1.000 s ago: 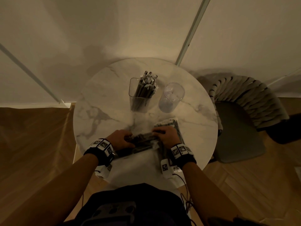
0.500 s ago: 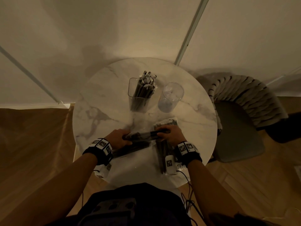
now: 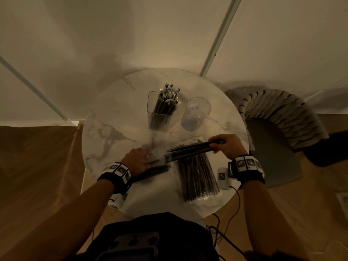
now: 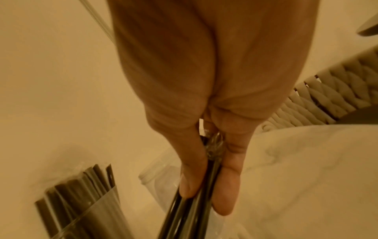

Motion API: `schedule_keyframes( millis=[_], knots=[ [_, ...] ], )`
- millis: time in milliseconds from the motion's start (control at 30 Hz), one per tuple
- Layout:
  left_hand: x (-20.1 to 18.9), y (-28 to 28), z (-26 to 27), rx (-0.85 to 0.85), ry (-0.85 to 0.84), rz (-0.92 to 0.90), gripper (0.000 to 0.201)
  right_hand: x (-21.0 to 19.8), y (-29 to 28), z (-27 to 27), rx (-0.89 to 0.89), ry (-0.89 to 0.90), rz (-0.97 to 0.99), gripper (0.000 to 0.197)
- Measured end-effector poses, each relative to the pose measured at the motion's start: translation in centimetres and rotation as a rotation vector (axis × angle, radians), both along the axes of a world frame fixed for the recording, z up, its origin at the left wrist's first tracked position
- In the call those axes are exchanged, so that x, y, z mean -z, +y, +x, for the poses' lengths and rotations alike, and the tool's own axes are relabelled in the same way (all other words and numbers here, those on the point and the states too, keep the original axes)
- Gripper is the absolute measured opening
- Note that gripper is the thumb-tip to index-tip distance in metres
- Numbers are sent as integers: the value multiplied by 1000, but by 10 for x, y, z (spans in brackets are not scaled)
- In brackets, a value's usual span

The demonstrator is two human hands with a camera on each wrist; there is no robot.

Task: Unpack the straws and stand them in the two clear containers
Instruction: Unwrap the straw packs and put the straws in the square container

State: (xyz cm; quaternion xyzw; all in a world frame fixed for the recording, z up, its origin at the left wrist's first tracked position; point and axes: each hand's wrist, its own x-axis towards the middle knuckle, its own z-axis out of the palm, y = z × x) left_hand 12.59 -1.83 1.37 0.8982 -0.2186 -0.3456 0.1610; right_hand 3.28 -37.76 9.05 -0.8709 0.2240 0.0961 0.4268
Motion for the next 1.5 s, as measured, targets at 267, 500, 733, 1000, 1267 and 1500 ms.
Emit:
schedule_keyframes(
  millis=[267,500,733,1000,1267,1500],
  knots=[
    [-4,-9,-2,-155,-134,-181,63,-47,-9,7,3,-72,-131,20],
    [-27,-32,11,-463,-48,-525,24,-87,5,18,-15,-209,-137,20],
    [-56,-48,10,-836,830,-831,74,-80,56,25,-52,-266,-145,20],
    [-49,-41,18,-1283,892,-793,28,-64,100,28,-73,-330,-175,19],
    [-54,-38,16,-1355,902,-760,12,-69,128,35,-125,-442,-200,13],
    [-58,-38,25,-1415,813,-834,15,-52,142,36,-44,-467,-196,13]
  ],
)
